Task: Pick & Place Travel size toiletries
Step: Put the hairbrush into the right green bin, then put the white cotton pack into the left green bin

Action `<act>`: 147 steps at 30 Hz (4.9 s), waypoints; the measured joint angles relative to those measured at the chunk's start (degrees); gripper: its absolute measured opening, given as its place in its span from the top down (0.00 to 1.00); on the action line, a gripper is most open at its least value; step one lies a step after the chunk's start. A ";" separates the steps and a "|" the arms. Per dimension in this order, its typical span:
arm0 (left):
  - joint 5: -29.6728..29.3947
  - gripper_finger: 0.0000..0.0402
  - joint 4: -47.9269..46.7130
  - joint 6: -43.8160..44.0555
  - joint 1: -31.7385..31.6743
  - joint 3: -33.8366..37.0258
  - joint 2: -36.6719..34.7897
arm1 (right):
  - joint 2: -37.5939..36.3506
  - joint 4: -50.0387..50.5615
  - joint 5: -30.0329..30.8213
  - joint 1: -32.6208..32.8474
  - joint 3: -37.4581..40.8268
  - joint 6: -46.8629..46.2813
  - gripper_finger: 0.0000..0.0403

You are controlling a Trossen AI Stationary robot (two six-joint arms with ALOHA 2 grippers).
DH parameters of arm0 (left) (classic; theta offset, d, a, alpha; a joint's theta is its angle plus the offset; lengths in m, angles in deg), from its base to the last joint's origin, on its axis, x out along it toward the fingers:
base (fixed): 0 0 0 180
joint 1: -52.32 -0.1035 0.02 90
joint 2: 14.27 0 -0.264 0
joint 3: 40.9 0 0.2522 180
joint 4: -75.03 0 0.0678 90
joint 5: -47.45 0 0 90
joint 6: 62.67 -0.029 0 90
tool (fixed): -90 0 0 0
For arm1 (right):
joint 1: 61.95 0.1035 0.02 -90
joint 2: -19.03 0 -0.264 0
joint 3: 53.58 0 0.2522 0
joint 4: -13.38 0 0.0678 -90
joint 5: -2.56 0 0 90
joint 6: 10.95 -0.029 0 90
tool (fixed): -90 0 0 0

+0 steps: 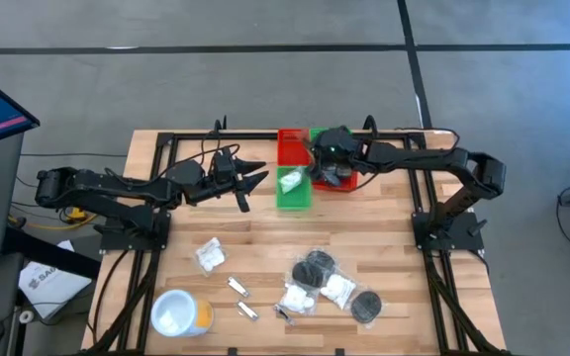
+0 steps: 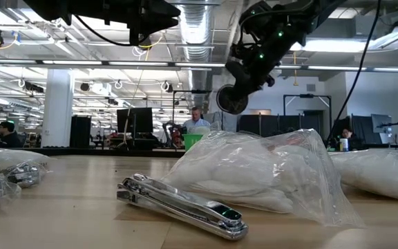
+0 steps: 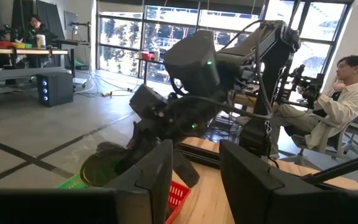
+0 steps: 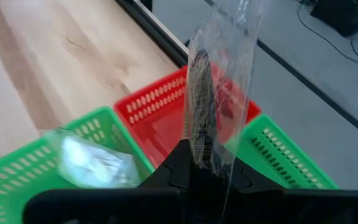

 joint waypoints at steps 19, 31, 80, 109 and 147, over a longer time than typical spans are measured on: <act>-0.02 0.70 -0.50 0.00 0.00 0.00 0.00 | 0.00 6.07 -7.00 -11.57 0.00 0.39 0.95; -0.02 0.70 -0.83 0.00 0.00 0.00 0.00 | 0.04 8.97 -7.85 -16.76 0.00 0.49 0.95; -0.02 0.70 -0.81 0.02 0.00 -0.02 0.00 | 0.07 8.42 -10.27 -19.75 0.00 0.64 0.84; -0.03 0.70 -0.81 0.02 0.00 -0.02 -0.02 | 3.94 5.41 -10.29 -19.26 0.04 1.54 0.50; -0.02 0.70 -2.36 0.00 0.00 -0.02 -0.02 | -8.80 14.17 -16.74 1.78 0.02 -0.47 0.65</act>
